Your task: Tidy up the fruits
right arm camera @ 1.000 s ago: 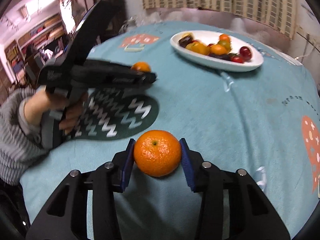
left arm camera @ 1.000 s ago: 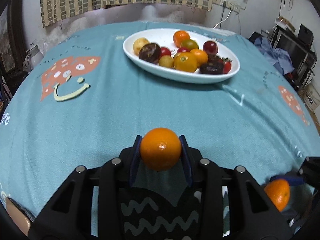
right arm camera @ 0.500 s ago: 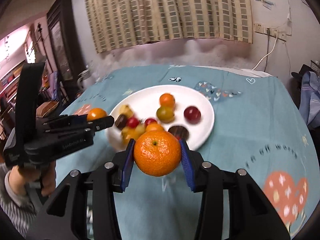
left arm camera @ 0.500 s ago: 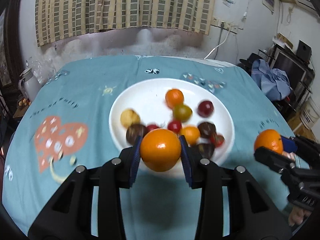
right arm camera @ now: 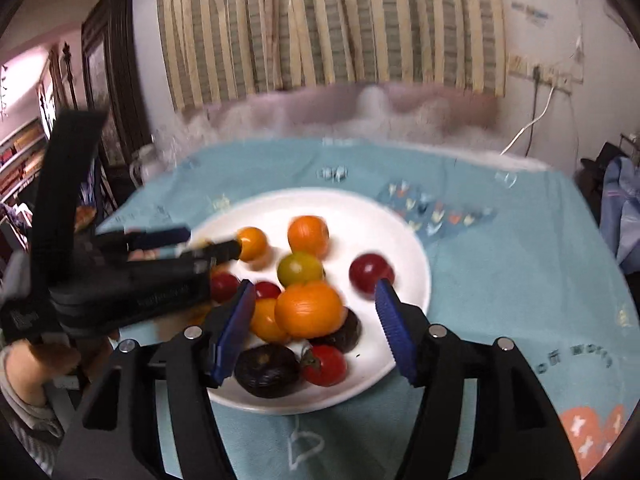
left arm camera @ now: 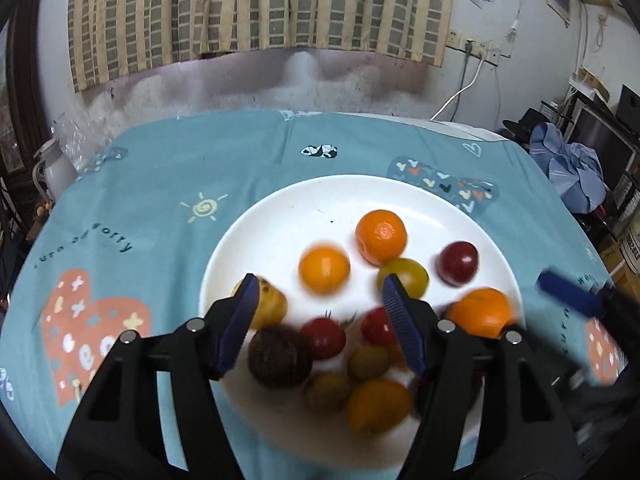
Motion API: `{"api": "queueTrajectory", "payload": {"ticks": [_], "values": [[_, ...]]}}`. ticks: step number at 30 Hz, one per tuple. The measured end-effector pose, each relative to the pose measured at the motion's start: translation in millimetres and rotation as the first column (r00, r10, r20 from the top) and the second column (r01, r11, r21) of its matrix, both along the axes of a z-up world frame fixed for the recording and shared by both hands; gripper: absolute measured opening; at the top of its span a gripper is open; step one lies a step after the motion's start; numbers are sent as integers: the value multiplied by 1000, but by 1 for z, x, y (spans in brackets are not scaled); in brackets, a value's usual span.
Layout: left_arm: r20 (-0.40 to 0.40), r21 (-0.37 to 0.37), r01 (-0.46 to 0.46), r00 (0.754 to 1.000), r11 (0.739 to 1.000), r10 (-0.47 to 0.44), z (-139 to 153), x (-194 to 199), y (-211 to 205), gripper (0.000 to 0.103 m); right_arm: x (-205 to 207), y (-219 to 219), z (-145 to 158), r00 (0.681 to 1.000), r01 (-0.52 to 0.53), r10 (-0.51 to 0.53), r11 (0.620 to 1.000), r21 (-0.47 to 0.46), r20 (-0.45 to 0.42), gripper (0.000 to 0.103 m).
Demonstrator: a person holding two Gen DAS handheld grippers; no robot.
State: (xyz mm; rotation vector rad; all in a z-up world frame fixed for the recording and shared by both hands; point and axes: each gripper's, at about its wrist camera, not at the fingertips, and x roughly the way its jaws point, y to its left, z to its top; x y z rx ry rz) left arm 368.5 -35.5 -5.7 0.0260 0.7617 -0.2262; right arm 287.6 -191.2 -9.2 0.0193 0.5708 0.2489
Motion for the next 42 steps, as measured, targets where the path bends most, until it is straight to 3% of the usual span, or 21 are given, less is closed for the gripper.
{"api": "queueTrajectory", "payload": {"ticks": [7, 9, 11, 17, 19, 21, 26, 32, 37, 42], "values": [[41, 15, -38, 998, 999, 38, 26, -83, 28, 69, -69, -7, 40, 1000, -1, 0, 995, 104, 14, 63], [52, 23, -47, 998, 999, 46, 25, -114, 33, 70, -95, -5, 40, 999, 21, -24, 994, 112, 26, 71], [68, 34, -59, 996, 998, 57, 18, -150, 35, 84, -119, -4, 28, 999, 40, -42, 992, 116, 21, 81], [87, 54, -53, 995, 997, 48, -21, -210, 30, 89, -161, -4, -37, 997, 83, -83, 994, 68, 0, 82], [72, 60, -43, 997, 997, 38, -26, -213, 27, 89, -159, -9, -48, 991, 112, -109, 993, 41, -76, 82], [120, 66, -40, 992, 997, 32, -20, -220, 25, 89, -160, -16, -47, 990, 128, -122, 989, 81, -71, 82], [161, 58, -56, 986, 997, 46, -11, -227, 29, 100, -164, -10, -47, 991, 123, -119, 991, 57, -63, 82], [148, 52, -77, 987, 996, 69, -7, -225, 33, 101, -163, -12, -48, 990, 129, -124, 990, 60, -73, 82], [91, 43, -61, 994, 997, 57, -10, -224, 30, 101, -165, -10, -47, 991, 115, -110, 991, 62, -71, 82], [96, 50, -57, 994, 997, 52, -10, -228, 27, 101, -166, -7, -47, 992, 108, -104, 992, 60, -69, 82]]}}
